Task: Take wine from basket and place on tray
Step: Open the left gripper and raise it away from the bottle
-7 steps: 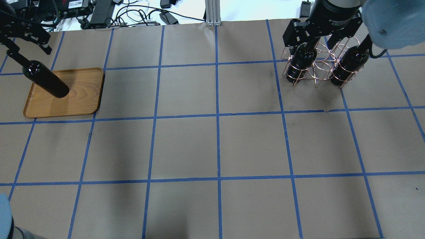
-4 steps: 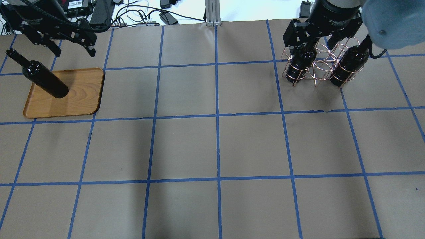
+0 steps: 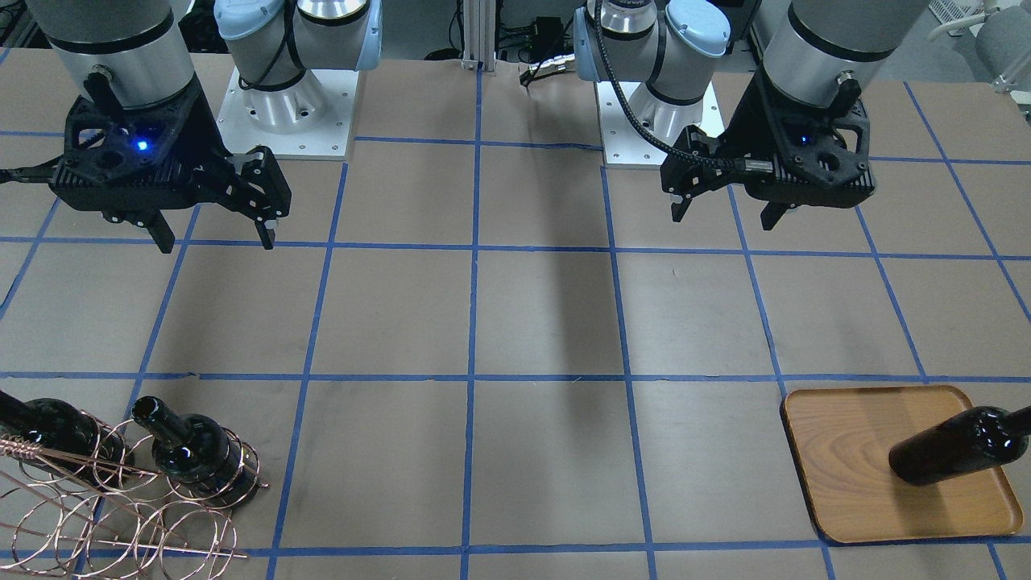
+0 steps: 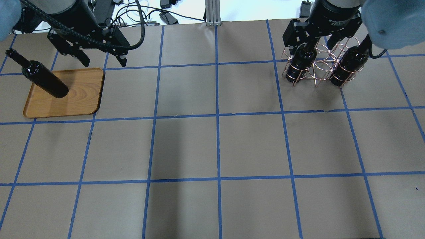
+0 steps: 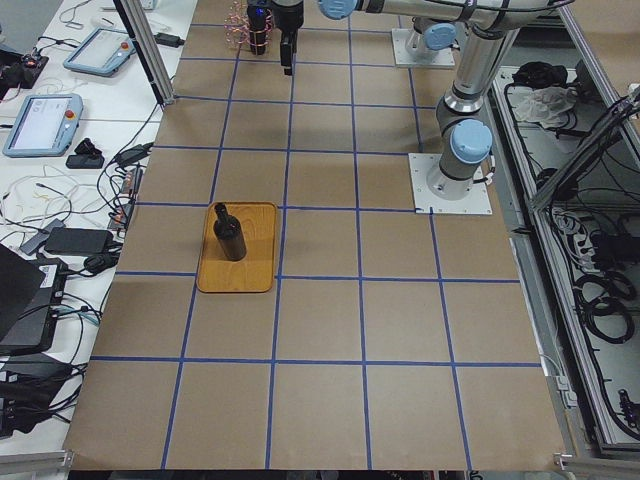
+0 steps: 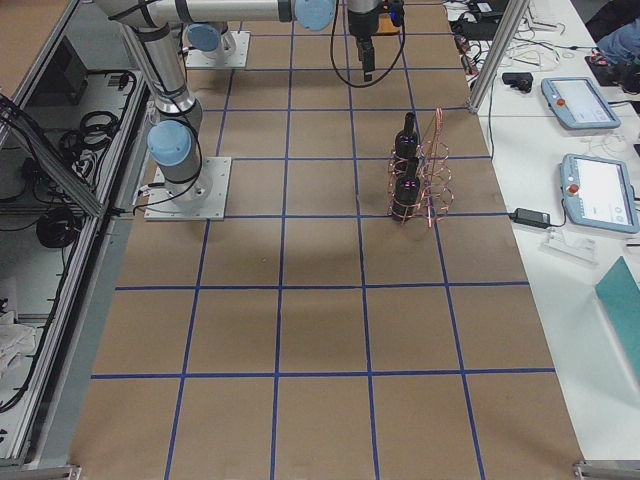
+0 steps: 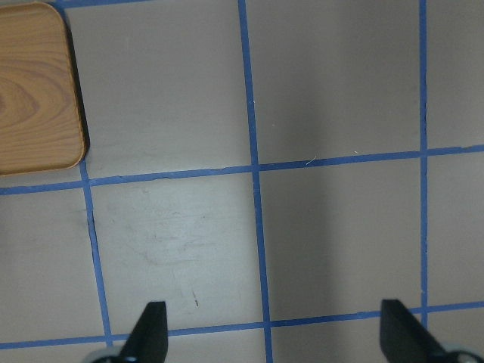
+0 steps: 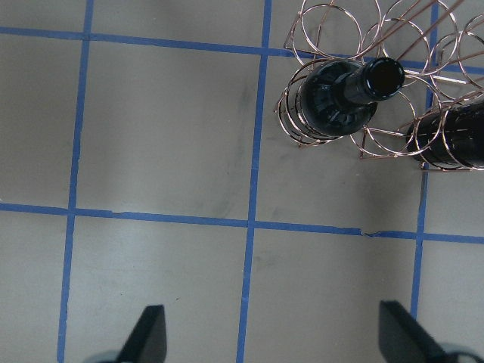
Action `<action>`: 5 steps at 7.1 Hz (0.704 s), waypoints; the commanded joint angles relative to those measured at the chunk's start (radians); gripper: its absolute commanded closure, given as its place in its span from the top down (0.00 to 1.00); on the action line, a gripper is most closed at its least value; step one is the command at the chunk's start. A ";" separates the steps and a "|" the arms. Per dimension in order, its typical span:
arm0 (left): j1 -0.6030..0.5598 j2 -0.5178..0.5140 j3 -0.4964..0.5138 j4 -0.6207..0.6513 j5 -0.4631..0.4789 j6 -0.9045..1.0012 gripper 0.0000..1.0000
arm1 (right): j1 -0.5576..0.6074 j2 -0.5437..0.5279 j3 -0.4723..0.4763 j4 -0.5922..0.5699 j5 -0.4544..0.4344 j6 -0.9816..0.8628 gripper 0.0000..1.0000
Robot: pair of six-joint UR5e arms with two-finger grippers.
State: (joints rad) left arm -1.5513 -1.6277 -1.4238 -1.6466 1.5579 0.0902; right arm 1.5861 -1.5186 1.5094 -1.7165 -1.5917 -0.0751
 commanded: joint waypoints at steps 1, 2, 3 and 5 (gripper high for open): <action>-0.003 0.023 -0.016 0.001 0.001 -0.001 1.00 | 0.000 0.000 0.000 0.000 0.001 0.000 1.00; -0.004 0.044 -0.030 -0.005 0.001 -0.001 1.00 | 0.000 0.000 0.000 0.000 0.001 -0.002 1.00; -0.004 0.061 -0.059 -0.001 0.002 -0.001 1.00 | 0.000 0.000 0.002 0.000 0.001 -0.002 1.00; -0.004 0.074 -0.072 0.001 0.005 -0.001 1.00 | 0.000 0.000 0.000 0.000 0.001 -0.005 1.00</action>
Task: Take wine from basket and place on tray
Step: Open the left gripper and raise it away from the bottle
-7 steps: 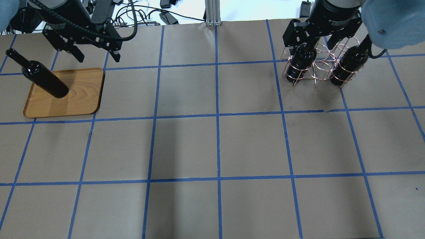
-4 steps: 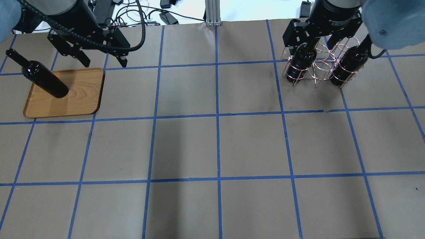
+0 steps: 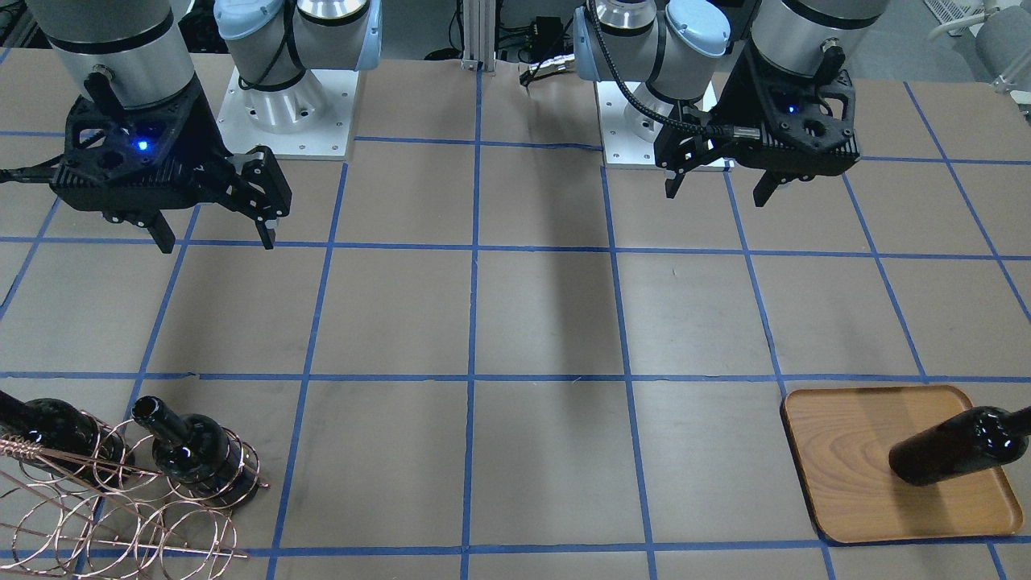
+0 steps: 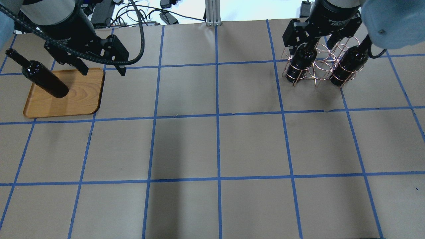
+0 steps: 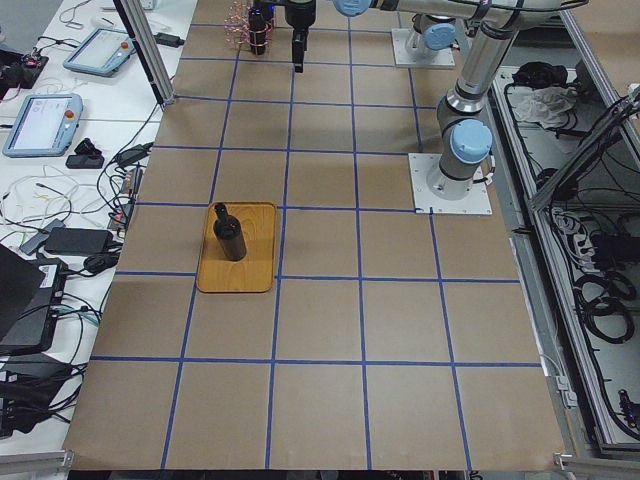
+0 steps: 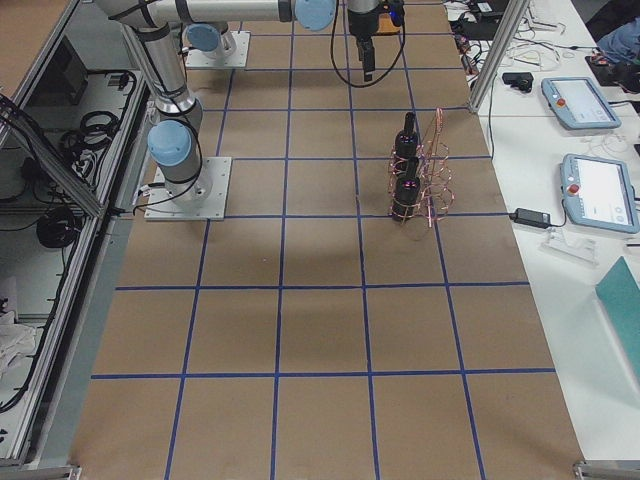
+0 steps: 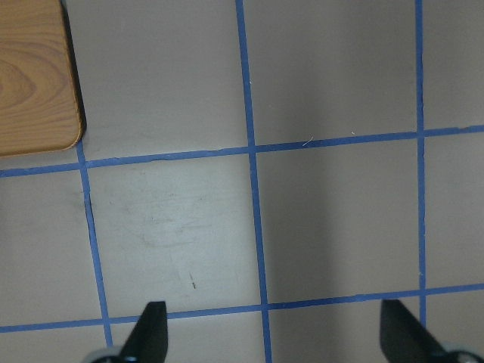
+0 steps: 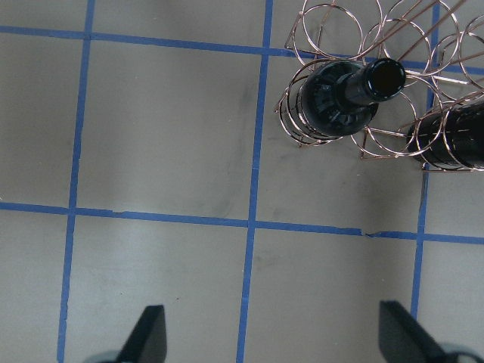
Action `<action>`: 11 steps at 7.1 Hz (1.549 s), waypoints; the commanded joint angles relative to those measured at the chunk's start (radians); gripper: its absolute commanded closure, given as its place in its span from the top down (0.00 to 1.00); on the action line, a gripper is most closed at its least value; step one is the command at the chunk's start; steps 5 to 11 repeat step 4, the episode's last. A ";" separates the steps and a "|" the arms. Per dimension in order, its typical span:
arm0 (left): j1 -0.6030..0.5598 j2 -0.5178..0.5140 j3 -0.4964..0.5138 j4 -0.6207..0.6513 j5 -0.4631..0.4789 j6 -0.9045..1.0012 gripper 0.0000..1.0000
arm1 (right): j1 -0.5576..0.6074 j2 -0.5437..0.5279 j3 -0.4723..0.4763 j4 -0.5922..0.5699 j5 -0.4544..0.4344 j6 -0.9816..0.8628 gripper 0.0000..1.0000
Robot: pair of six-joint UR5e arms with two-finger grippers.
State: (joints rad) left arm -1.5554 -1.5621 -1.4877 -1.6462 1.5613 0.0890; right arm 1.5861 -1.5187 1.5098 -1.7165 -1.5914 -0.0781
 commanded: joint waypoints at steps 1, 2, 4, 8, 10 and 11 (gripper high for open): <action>0.000 0.005 -0.009 0.000 0.002 0.000 1.00 | 0.000 0.000 0.000 0.000 -0.001 -0.006 1.00; 0.000 -0.001 -0.009 0.003 -0.003 -0.002 1.00 | 0.000 0.000 0.000 0.000 -0.001 -0.005 1.00; 0.000 0.002 -0.009 0.003 -0.001 -0.002 1.00 | 0.000 -0.001 0.000 0.000 -0.002 -0.003 1.00; 0.000 0.002 -0.009 0.003 -0.001 -0.002 1.00 | 0.000 -0.001 0.000 0.000 -0.002 -0.003 1.00; 0.000 0.002 -0.009 0.003 -0.001 -0.002 1.00 | 0.000 -0.001 0.000 0.000 -0.002 -0.003 1.00; 0.000 0.002 -0.009 0.003 -0.001 -0.002 1.00 | 0.000 -0.001 0.000 0.000 -0.002 -0.003 1.00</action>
